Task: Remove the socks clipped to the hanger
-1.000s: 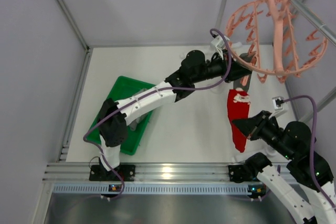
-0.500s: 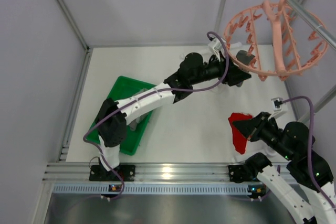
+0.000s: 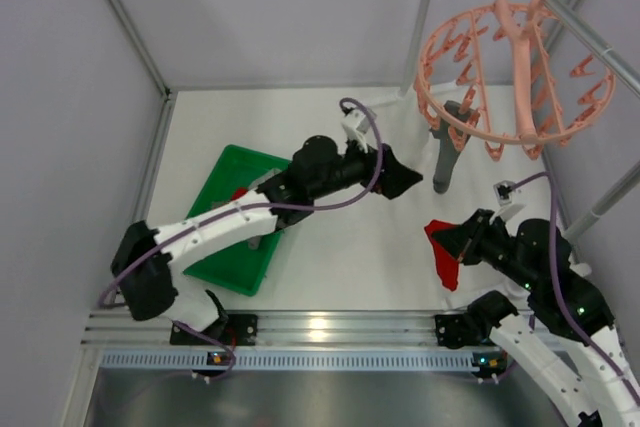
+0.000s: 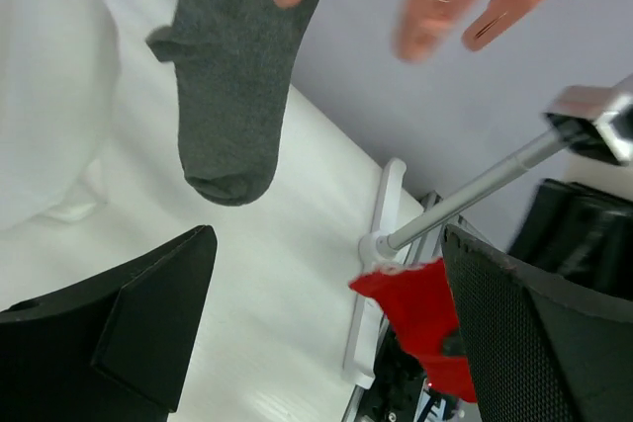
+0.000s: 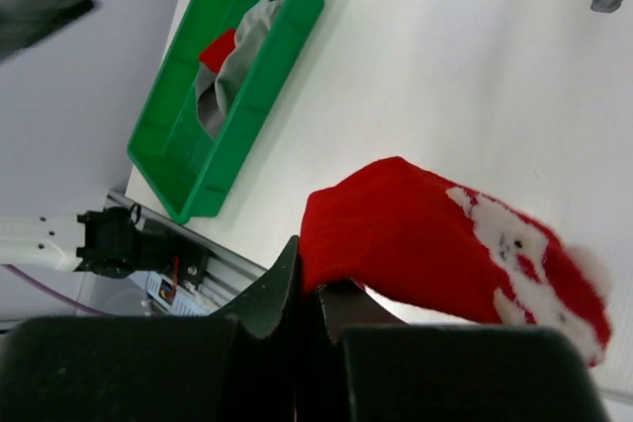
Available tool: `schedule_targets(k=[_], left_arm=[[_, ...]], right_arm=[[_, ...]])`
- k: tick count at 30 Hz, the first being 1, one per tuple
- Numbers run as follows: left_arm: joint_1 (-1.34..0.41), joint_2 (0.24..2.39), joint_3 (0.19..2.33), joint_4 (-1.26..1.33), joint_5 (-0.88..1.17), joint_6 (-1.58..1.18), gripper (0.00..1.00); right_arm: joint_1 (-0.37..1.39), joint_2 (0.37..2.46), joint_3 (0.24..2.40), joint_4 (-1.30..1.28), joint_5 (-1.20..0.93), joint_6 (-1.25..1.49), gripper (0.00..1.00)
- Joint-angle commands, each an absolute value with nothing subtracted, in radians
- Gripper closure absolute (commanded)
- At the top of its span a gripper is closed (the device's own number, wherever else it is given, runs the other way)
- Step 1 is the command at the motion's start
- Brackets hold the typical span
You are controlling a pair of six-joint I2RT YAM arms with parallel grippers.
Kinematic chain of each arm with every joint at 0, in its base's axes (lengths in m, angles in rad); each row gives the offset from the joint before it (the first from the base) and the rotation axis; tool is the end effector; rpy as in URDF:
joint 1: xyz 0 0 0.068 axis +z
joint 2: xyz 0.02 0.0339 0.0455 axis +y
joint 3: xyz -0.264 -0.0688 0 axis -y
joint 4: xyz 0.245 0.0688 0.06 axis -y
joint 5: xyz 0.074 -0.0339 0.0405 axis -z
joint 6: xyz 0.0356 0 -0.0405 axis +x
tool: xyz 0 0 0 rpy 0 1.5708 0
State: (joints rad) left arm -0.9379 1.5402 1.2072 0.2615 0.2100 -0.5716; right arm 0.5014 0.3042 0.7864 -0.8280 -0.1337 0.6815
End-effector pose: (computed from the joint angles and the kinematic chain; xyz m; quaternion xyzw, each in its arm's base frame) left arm 0.2138 -0.3040 0.3462 0.2028 0.7027 -0.5201 0.4411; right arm 0.0505 0.0331 0.3223 0.0352 0.8165 0.3652 0.4457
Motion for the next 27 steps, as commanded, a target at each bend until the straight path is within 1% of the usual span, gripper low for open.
schedule_targets(k=[1, 3, 4, 6, 7, 9, 10, 11, 13, 14, 15, 18, 19, 20, 22, 23, 27], left_arm=[[-0.95, 1.263, 1.131, 0.226, 0.045, -0.5, 0.01], [-0.959, 1.175, 1.086, 0.174, 0.009, -0.47, 0.01], [-0.962, 1.093, 1.08, 0.094, -0.09, -0.463, 0.01], [-0.962, 1.02, 1.081, 0.011, -0.176, -0.44, 0.01], [-0.962, 0.955, 1.084, -0.044, -0.246, -0.439, 0.01], [-0.962, 0.892, 1.071, -0.104, -0.285, -0.428, 0.01], [-0.963, 0.843, 1.063, -0.113, -0.301, -0.423, 0.01], [-0.962, 0.824, 1.058, -0.145, -0.307, -0.42, 0.02], [-0.962, 0.789, 1.063, -0.184, -0.324, -0.422, 0.02], [-0.963, 0.776, 1.058, -0.198, -0.325, -0.425, 0.01], [-0.962, 0.766, 1.055, -0.207, -0.319, -0.426, 0.02], [-0.962, 0.704, 1.046, -0.213, -0.299, -0.439, 0.02], [-0.962, 0.693, 1.048, -0.215, -0.299, -0.439, 0.02], [-0.962, 0.686, 1.055, -0.219, -0.304, -0.436, 0.02], [-0.963, 0.66, 1.058, -0.222, -0.308, -0.428, 0.02], [-0.963, 0.649, 1.058, -0.221, -0.311, -0.429, 0.03], [-0.963, 0.574, 1.061, -0.219, -0.339, -0.426, 0.03]], right_arm=[[0.492, 0.365, 0.758, -0.701, -0.193, 0.638, 1.0], [0.492, 0.416, 0.733, -0.617, -0.231, 0.643, 1.0], [0.494, 0.432, 0.721, -0.579, -0.282, 0.659, 1.0], [0.499, 0.489, 0.689, -0.456, -0.316, 0.681, 1.0], [0.508, 0.512, 0.683, -0.416, -0.308, 0.693, 1.0], [0.575, 0.601, 0.69, -0.327, -0.264, 0.693, 1.0], [0.618, 0.642, 0.704, -0.304, -0.18, 0.687, 1.0], [0.729, 0.743, 0.75, -0.286, -0.132, 0.678, 1.0], [0.843, 0.861, 0.814, -0.236, -0.03, 0.64, 1.0], [0.924, 0.978, 0.889, -0.224, -0.006, 0.629, 1.0], [0.949, 1.029, 0.923, -0.212, 0.02, 0.606, 1.0], [0.982, 1.195, 1.027, -0.123, 0.032, 0.592, 1.0], [0.982, 1.297, 1.066, -0.111, 0.006, 0.586, 1.0], [0.98, 1.352, 1.162, -0.115, -0.015, 0.578, 1.0], [0.982, 1.457, 1.245, -0.097, -0.102, 0.581, 1.0], [0.982, 1.55, 1.312, -0.063, -0.123, 0.587, 1.0], [0.98, 1.761, 1.483, -0.029, -0.213, 0.612, 1.0]])
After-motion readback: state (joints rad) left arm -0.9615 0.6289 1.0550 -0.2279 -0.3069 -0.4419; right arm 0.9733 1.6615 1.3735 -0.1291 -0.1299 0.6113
